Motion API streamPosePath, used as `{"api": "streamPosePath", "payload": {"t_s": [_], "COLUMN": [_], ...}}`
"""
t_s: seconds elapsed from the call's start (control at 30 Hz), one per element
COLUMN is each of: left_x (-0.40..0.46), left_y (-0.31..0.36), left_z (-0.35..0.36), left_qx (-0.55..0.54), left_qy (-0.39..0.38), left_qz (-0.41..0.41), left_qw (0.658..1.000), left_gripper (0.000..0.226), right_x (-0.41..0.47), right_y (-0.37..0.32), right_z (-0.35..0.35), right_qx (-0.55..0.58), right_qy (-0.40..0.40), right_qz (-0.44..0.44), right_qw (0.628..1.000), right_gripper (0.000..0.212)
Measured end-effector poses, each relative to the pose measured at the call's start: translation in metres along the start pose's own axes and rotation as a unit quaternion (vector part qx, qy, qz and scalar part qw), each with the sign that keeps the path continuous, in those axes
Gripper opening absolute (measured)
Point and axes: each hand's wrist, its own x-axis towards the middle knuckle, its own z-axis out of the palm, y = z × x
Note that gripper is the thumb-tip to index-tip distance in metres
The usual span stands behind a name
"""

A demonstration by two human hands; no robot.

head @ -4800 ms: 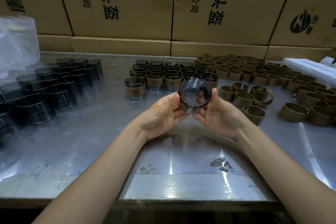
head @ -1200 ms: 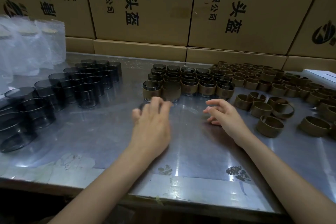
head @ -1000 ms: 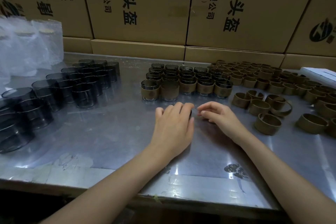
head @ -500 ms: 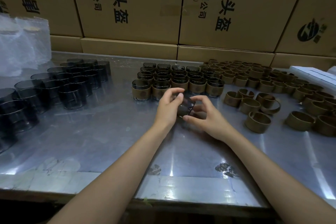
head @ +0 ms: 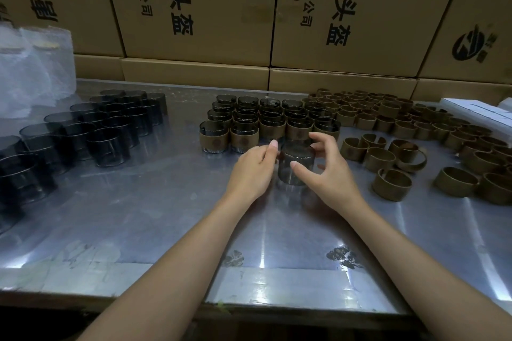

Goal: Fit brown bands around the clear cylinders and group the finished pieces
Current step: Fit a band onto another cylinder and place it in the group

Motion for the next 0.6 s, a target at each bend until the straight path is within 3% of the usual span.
{"api": "streamPosePath", "payload": {"t_s": [0.23,0.33,0.43,0.5,0.6], "left_x": [0.000,0.002,0.003,0.003,0.004], "left_y": [-0.003,-0.005,-0.007,-0.007,-0.008], "left_z": [0.002,0.001,0.001,0.001,0.001], "left_qx": [0.003,-0.018,-0.015,-0.012,-0.010], "left_qy": [-0.023,-0.022,-0.023,-0.026,-0.030], "left_qz": [-0.028,-0.040,-0.039,-0.038,-0.036], "left_qw": [0.999,0.999,0.999,0.999,0.999], "left_gripper": [0.060,0.055,0.057,0.058,0.059], "right_x": [0.001,-0.001,-0.002,-0.004,-0.007], "right_y": [0.003,-0.001,-0.001,0.001,0.002], "right_z": [0.002,-0.007,-0.022,-0.030,-0.036], "right_qx": [-0.034,-0.085,-0.276,-0.367,-0.411], "right_qy": [-0.047,0.022,0.123,0.120,0.071], "right_qz": [0.043,0.028,0.049,0.112,0.185], "right_qw": [0.997,0.996,0.952,0.915,0.890], "right_gripper": [0.071,0.062,0.055,0.056,0.061]}}
